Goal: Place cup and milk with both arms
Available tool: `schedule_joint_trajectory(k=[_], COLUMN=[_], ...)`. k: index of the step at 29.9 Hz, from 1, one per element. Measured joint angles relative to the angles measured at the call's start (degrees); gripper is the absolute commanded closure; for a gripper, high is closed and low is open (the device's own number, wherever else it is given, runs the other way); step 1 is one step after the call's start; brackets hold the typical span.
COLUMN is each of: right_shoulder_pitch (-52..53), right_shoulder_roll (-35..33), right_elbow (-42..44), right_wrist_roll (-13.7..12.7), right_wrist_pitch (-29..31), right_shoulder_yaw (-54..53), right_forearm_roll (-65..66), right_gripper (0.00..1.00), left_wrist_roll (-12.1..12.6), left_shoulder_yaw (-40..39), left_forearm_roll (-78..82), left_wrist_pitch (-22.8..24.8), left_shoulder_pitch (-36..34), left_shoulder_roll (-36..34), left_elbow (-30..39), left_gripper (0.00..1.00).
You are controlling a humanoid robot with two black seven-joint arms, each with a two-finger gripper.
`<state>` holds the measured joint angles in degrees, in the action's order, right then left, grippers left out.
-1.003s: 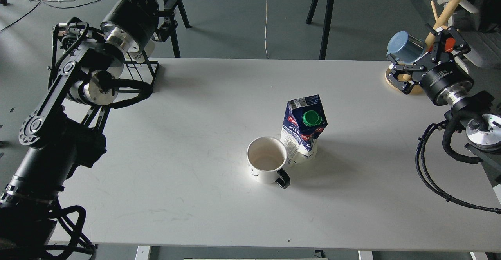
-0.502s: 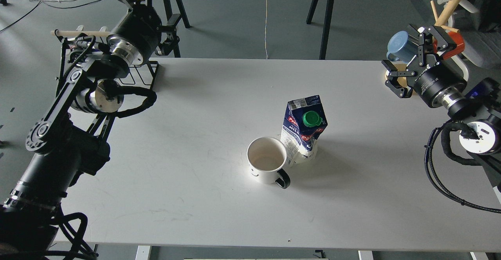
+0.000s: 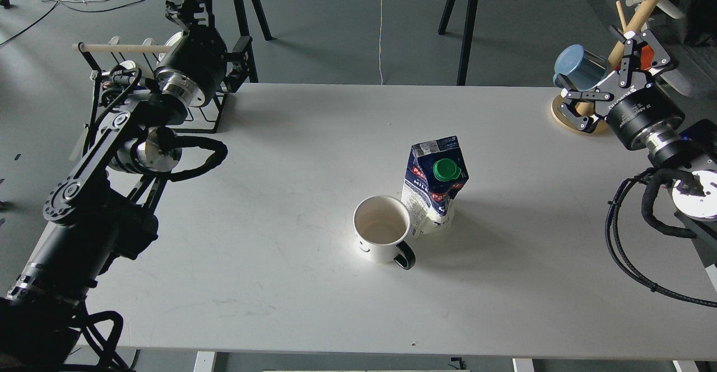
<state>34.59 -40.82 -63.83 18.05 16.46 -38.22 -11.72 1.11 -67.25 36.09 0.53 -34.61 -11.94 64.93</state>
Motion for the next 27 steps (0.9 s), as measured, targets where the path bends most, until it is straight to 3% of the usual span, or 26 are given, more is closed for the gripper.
schedule_joint_trajectory(k=[7, 15, 27], right_shoulder_pitch=[-3.3, -3.0, -3.2], right_shoulder_roll=[0.2, 0.3, 3.0], right_elbow=[1.6, 3.3, 3.9], right_wrist_roll=[-0.9, -6.7, -6.5], right_wrist_pitch=[3.7, 1.5, 1.1], right_shoulder_yaw=[-6.6, -6.7, -10.7], right_forearm_roll=[-2.1, -2.2, -2.2], right_gripper=[0.00, 0.00, 0.00], left_wrist_roll=[-0.1, 2.4, 2.7], left_shoulder_yaw=[0.7, 0.9, 0.2], left_forearm_roll=[1.4, 4.0, 7.0], left_wrist_pitch=[-0.4, -5.0, -6.7], left_shoulder_pitch=[1.2, 0.8, 1.0], left_shoulder_roll=[-0.7, -0.8, -2.0], left_elbow=[0.0, 0.0, 0.9], left_gripper=[0.00, 0.00, 0.00])
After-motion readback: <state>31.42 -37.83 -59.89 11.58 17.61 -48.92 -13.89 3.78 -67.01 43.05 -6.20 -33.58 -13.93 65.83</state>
